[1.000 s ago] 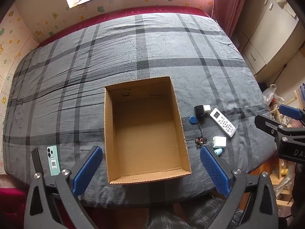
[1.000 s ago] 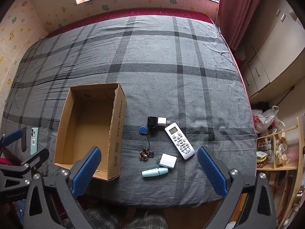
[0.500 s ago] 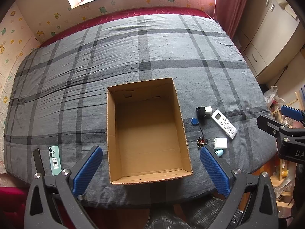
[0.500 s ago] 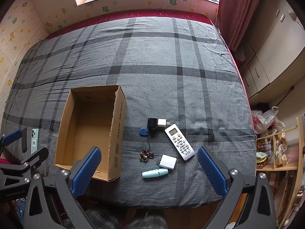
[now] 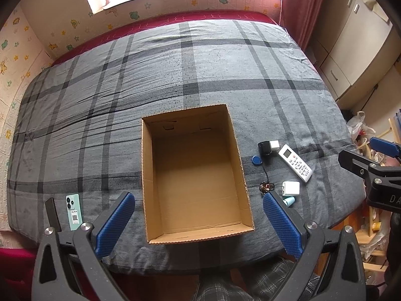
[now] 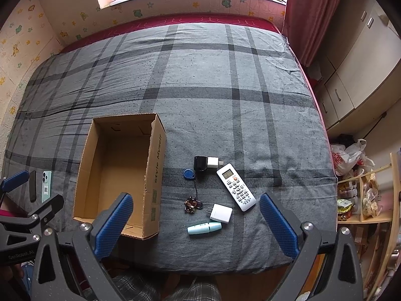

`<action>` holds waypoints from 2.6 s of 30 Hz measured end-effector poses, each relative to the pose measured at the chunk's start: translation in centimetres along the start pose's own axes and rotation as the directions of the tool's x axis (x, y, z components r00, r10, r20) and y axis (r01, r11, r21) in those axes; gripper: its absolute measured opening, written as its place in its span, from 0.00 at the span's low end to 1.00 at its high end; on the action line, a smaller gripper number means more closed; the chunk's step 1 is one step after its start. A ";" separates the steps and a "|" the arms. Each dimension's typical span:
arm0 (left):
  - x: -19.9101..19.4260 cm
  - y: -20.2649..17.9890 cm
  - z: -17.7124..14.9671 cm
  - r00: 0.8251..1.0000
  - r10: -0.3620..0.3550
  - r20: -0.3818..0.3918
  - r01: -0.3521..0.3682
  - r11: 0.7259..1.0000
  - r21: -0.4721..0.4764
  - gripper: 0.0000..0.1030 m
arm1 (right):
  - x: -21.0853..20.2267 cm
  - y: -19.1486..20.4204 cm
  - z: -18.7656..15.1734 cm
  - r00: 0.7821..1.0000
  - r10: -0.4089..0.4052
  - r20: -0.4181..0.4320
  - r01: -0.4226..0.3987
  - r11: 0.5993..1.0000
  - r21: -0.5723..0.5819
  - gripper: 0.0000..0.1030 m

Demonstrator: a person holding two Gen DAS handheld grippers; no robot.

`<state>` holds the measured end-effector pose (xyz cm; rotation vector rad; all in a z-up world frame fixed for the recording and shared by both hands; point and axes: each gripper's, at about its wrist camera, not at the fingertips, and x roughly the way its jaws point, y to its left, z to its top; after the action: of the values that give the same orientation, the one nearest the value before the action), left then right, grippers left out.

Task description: Organize rigid objects

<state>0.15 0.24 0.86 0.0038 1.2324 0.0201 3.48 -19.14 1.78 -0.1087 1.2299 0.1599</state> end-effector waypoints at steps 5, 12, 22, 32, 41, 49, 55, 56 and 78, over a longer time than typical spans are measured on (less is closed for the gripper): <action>-0.1 0.0 0.1 1.000 0.002 0.006 -0.002 1.000 0.006 1.00 | -0.1 0.1 0.1 1.000 0.002 0.003 -0.002 1.000 -0.004 1.00; -0.3 -0.2 0.2 1.000 0.001 0.013 -0.001 1.000 0.009 1.00 | -0.4 0.0 0.3 1.000 -0.003 0.005 0.003 1.000 0.001 1.00; -0.4 0.0 0.2 1.000 0.002 0.014 -0.002 1.000 0.006 1.00 | -0.5 -0.2 0.2 1.000 0.001 0.010 -0.001 1.000 0.010 1.00; 0.1 0.9 0.3 1.000 -0.010 0.009 0.010 1.000 0.015 1.00 | -0.2 -0.2 0.3 1.000 -0.011 0.006 0.011 1.000 0.025 1.00; 2.4 3.8 0.1 1.000 -0.020 -0.021 0.020 1.000 0.014 1.00 | 0.7 0.1 0.0 0.999 -0.039 -0.010 0.040 0.998 0.047 1.00; 5.8 6.0 -0.1 1.000 -0.020 -0.008 0.020 0.998 0.061 1.00 | 1.9 0.8 -0.4 0.997 -0.069 -0.019 0.070 0.995 0.069 1.00; 9.3 8.2 -0.4 0.999 -0.017 -0.027 0.018 0.999 0.046 1.00 | 3.4 0.5 -1.0 0.996 -0.083 -0.044 0.087 0.990 0.114 1.00; 10.0 8.6 -0.5 0.999 -0.014 -0.035 0.015 0.999 0.038 1.00 | 3.6 0.4 -1.2 0.995 -0.083 -0.048 0.089 0.989 0.120 1.00; 21.3 11.0 -3.1 0.981 -0.034 -0.190 0.026 0.999 -0.045 0.65 | 11.0 -2.7 -1.1 0.983 -0.060 -0.172 0.078 0.992 0.097 1.00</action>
<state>4.16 11.54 -20.07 -0.0546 1.4233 0.0201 6.51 -21.25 -8.94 -0.0762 1.3994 0.0264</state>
